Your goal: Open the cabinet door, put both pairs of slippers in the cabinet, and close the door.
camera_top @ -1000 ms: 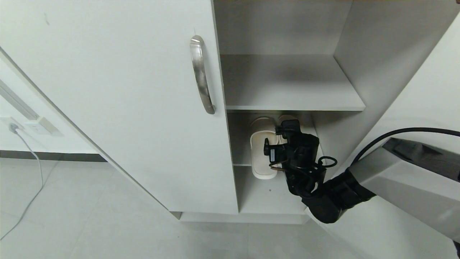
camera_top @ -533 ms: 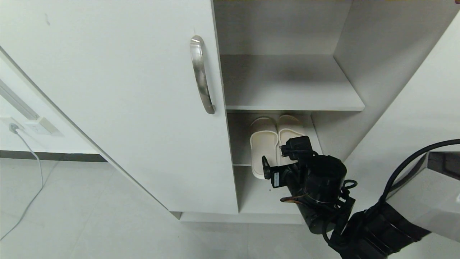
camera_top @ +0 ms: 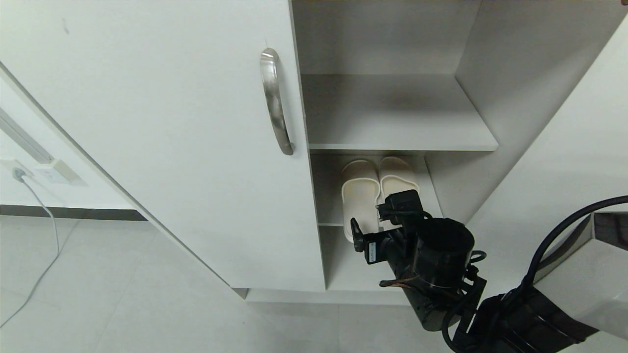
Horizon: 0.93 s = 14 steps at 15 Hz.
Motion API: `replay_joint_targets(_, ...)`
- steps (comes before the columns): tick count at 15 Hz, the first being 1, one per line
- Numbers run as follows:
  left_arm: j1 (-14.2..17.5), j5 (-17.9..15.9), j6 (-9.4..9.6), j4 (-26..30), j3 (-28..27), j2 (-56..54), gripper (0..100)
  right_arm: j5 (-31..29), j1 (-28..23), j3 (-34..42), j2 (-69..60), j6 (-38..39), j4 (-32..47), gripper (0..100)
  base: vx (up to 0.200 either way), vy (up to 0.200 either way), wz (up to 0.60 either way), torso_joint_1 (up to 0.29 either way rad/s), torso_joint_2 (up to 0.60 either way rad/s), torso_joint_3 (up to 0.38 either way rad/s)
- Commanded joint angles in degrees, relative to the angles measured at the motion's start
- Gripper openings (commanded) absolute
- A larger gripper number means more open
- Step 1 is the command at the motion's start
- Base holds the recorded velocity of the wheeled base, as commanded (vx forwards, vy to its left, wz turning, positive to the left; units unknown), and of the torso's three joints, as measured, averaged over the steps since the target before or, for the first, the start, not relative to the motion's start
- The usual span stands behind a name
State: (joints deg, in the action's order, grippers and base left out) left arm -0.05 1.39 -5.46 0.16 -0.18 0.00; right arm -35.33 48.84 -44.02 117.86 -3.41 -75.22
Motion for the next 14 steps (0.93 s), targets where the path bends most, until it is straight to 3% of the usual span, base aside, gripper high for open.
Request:
replay_joint_targets(1,0.0,0.0,0.01,0.0,0.0,0.1,0,0.0,0.1,-0.1,0.7,0.0,0.0,100,-0.2,0.0,0.0,0.007,0.01,0.002)
replay_joint_targets(5,0.0,0.0,-0.08,0.0,0.0,0.1,0,0.1,0.1,0.3,0.7,0.0,0.0,100,-0.2,0.0,0.0,0.0,0.0,0.001)
replay_joint_targets(14,0.0,0.1,0.19,0.0,0.0,0.1,0,-0.1,0.1,1.2,1.7,-0.1,-2.3,100,0.0,0.0,0.0,0.0,0.0,0.0)
